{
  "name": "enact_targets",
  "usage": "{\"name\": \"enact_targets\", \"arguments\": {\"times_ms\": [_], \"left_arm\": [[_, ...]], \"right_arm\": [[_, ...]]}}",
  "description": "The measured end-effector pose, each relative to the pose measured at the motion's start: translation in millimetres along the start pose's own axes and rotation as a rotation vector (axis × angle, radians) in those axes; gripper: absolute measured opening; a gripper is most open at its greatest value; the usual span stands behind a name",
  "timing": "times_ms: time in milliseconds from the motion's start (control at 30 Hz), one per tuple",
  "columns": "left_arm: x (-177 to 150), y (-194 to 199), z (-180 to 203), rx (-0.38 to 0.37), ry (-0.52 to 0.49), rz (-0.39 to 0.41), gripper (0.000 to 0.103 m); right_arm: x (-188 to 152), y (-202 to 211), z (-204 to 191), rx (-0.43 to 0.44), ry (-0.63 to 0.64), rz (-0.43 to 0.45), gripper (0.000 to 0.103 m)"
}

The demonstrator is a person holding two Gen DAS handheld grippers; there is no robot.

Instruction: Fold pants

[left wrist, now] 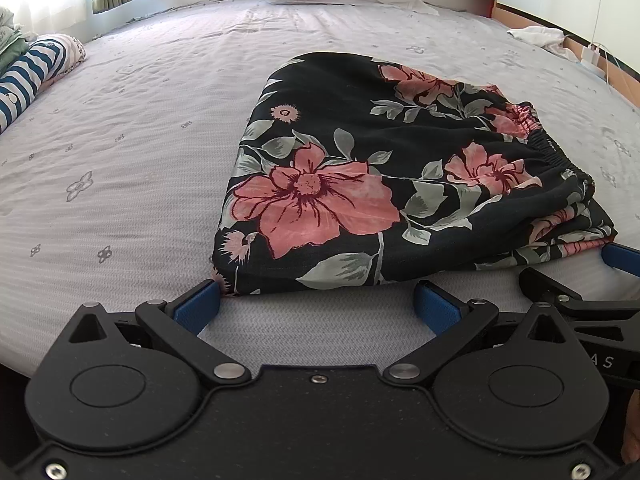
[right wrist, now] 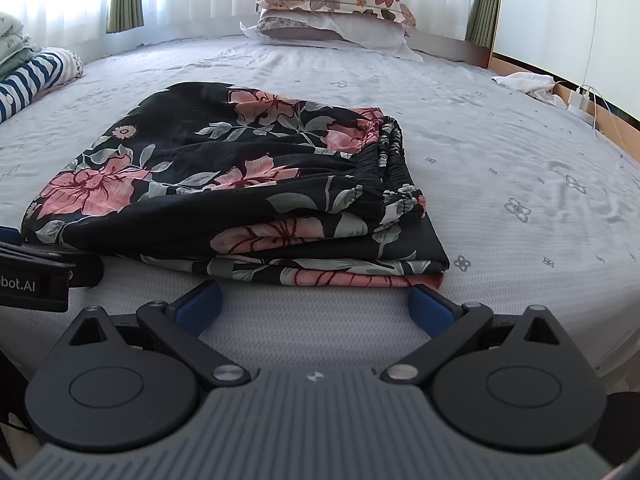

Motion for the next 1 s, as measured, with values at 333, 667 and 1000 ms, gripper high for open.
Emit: {"name": "enact_targets", "arguments": {"times_ms": [333, 667, 1000], "left_arm": [[0.0, -0.5, 0.9, 0.002, -0.001, 0.000, 0.103], [-0.1, -0.4, 1.2, 0.001, -0.001, 0.000, 0.103], [-0.4, -0.2, 1.2, 0.001, -0.002, 0.001, 0.103]], "right_arm": [[0.8, -0.3, 0.3, 0.002, 0.003, -0.007, 0.103], [2.2, -0.6, 0.2, 0.002, 0.003, -0.016, 0.103], [2.1, -0.5, 0.0, 0.002, 0.003, -0.016, 0.103]]}}
Point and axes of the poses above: each gripper's, at about its wrist camera, not at the fingertips, and y roughly against the way its jaws point, z to its right, x to its top, the point moved 1 cm from there along -y, roughly the way its jaws point, and after that the axes turned 4 degrees about -y, right-handed, at the moved point
